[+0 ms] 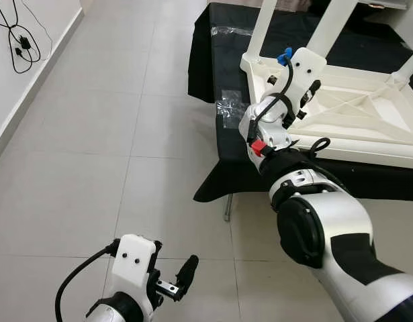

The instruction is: Building children table

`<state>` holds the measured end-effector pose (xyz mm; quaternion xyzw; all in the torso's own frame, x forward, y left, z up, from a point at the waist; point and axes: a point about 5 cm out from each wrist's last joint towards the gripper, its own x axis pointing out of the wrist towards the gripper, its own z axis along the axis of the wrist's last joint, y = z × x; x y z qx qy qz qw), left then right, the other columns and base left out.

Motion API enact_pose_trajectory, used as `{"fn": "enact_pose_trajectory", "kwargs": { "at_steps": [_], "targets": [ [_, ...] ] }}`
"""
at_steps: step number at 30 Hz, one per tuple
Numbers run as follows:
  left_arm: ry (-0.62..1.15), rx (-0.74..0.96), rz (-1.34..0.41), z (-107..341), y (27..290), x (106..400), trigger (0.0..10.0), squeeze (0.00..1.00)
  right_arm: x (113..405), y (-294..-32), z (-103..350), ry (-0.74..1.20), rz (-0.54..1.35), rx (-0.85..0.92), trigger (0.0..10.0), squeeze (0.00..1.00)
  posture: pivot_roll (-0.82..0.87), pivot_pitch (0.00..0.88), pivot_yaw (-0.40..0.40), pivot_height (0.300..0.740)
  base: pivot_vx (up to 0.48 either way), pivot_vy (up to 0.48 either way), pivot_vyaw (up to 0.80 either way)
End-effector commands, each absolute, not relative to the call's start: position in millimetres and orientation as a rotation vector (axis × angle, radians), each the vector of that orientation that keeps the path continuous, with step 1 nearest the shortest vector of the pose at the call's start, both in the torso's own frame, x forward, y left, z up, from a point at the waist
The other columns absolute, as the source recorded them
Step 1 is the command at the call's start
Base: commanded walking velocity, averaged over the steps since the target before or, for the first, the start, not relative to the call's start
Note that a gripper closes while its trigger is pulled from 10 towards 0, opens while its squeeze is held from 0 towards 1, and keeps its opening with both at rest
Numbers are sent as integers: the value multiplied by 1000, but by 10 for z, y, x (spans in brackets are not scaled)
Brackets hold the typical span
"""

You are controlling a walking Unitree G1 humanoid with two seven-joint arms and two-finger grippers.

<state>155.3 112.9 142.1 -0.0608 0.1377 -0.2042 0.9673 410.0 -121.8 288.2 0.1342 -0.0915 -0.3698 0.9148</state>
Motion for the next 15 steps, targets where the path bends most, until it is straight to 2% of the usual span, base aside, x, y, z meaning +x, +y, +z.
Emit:
{"fn": "enact_pose_trajectory", "kwargs": {
  "at_steps": [1,7,8,11,12,13,14,15],
  "targets": [
    [306,-133,-419,1379,1111,1525,10000,0,4070,-1283,2524,16,-875,388,10000,0,212,223,-141,740,0,0,0],
    [305,-133,-423,1383,1097,1522,10000,0,4077,-1154,2610,9,-838,406,10000,0,214,218,-145,740,0,0,0],
    [305,-134,-424,1382,1095,1522,10000,0,4082,-1132,2614,8,-819,414,10000,278,214,218,-145,740,0,0,0],
    [305,-134,-424,1381,1092,1522,10000,0,4085,-1114,2617,8,-804,420,10000,278,213,214,-146,740,0,0,0],
    [305,-134,-424,1381,1091,1522,10000,0,4085,-1108,2619,8,-801,423,10000,718,213,214,-146,740,0,0,0],
    [305,-134,-424,1381,1091,1522,10000,0,4085,-1108,2619,8,-801,423,10000,718,213,214,-146,740,0,0,0],
    [305,-135,-424,1380,1090,1522,10000,0,4094,-1092,2634,-1,-773,425,10000,1000,210,209,-145,740,0,0,0],
    [305,-136,-424,1377,1087,1523,10000,0,4098,-1080,2654,-13,-759,420,10000,1000,207,207,-146,740,0,0,0]
  ]
}}
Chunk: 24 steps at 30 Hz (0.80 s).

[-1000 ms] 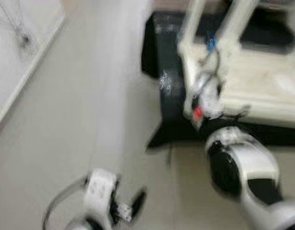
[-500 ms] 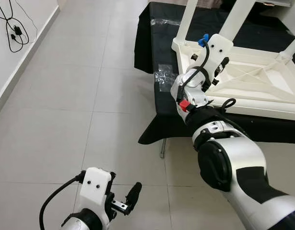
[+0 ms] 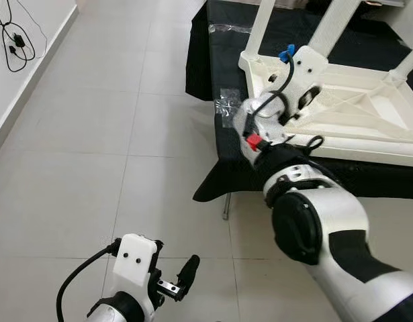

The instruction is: Building children table

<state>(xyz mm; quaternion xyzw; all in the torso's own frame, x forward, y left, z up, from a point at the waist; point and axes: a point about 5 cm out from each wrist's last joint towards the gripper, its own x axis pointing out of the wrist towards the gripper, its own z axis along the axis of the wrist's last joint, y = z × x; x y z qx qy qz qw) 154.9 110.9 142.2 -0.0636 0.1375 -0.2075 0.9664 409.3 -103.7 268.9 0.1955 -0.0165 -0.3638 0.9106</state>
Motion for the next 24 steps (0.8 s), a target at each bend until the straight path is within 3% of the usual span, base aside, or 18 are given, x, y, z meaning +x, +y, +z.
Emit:
{"fn": "enact_pose_trajectory", "kwargs": {
  "at_steps": [1,10,11,24],
  "targets": [
    [305,-136,-424,1377,1087,1523,10000,0,4098,-1080,2654,-13,-759,420,10000,1000,207,207,-146,740,0,0,0],
    [307,-141,-424,1364,1084,1536,10000,0,4107,-994,2715,-58,-692,396,10000,1000,203,199,-144,740,0,0,0],
    [307,-141,-424,1360,1083,1541,10000,0,4106,-963,2712,-69,-667,392,10000,0,199,197,-142,740,0,0,0],
    [303,-145,-427,1355,1076,1570,10000,0,4103,-888,2620,-84,-578,359,10000,0,183,196,-135,740,0,0,0]
  ]
}}
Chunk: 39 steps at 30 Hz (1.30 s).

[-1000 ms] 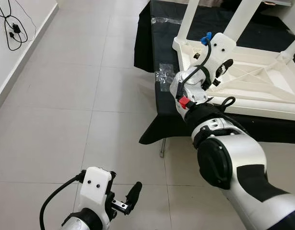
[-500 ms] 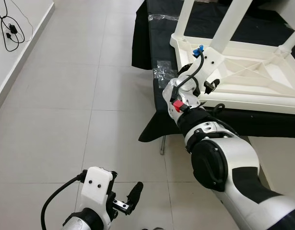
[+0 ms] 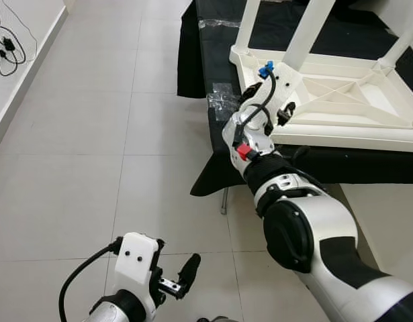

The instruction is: Building children table

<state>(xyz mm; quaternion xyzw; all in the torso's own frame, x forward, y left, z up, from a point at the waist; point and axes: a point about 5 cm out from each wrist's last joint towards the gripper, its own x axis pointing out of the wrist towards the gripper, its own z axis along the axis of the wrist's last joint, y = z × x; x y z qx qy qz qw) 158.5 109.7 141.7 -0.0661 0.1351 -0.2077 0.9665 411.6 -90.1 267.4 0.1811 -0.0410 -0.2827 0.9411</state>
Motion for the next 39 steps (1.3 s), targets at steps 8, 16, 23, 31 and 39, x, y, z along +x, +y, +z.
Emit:
{"fn": "enact_pose_trajectory", "kwargs": {
  "at_steps": [8,16,23,31,39],
  "targets": [
    [302,-151,-424,1350,1078,1584,10000,0,4086,-790,2504,-54,-513,351,10000,0,183,196,-136,740,0,0,0],
    [301,-153,-425,1346,1073,1594,10000,0,4058,-714,2423,-54,-465,319,10000,0,175,195,-137,740,0,0,0],
    [300,-156,-422,1339,1070,1604,10000,0,4011,-727,2365,-57,-460,317,10000,0,174,193,-139,740,0,0,0],
    [297,-155,-423,1330,1074,1625,10000,0,3827,-709,2170,-39,-298,301,10000,0,158,185,-137,740,0,0,0],
    [291,-146,-419,1325,1082,1647,10000,0,3670,-813,2040,-27,-212,243,10000,0,152,176,-138,740,0,0,0]
  ]
}}
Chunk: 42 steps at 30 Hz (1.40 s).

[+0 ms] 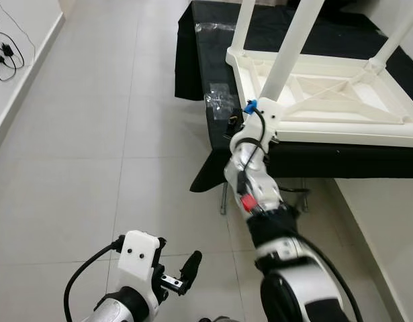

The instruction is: Building children table

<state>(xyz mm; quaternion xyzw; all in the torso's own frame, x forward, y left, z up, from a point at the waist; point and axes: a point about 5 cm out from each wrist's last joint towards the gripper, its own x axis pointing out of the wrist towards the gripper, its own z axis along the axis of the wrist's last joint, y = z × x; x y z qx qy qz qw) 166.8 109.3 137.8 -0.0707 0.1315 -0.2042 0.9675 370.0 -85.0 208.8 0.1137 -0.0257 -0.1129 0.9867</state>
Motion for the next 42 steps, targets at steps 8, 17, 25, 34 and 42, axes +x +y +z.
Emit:
{"fn": "enact_pose_trajectory", "kwargs": {
  "at_steps": [8,17,25,34,42],
  "targets": [
    [257,-110,-351,1315,1154,1725,10000,0,2894,-1181,1531,-48,120,62,10000,0,143,153,-137,740,0,0,0],
    [224,-62,-216,1304,1290,1801,10000,0,2579,-1391,1386,-17,144,66,10000,0,135,121,-125,740,0,0,0],
    [221,-29,-186,1250,1322,1847,10000,0,2381,-1320,1353,16,243,67,10000,0,129,73,-119,740,0,0,0],
    [264,-30,-196,1112,1270,1881,10000,0,2405,-1419,1219,64,194,97,10000,0,118,47,-121,740,56,-78,0],
    [277,-54,-197,1077,1266,1887,10000,0,2398,-1431,1199,88,198,90,10000,0,117,55,-126,740,278,-386,0]
  ]
}}
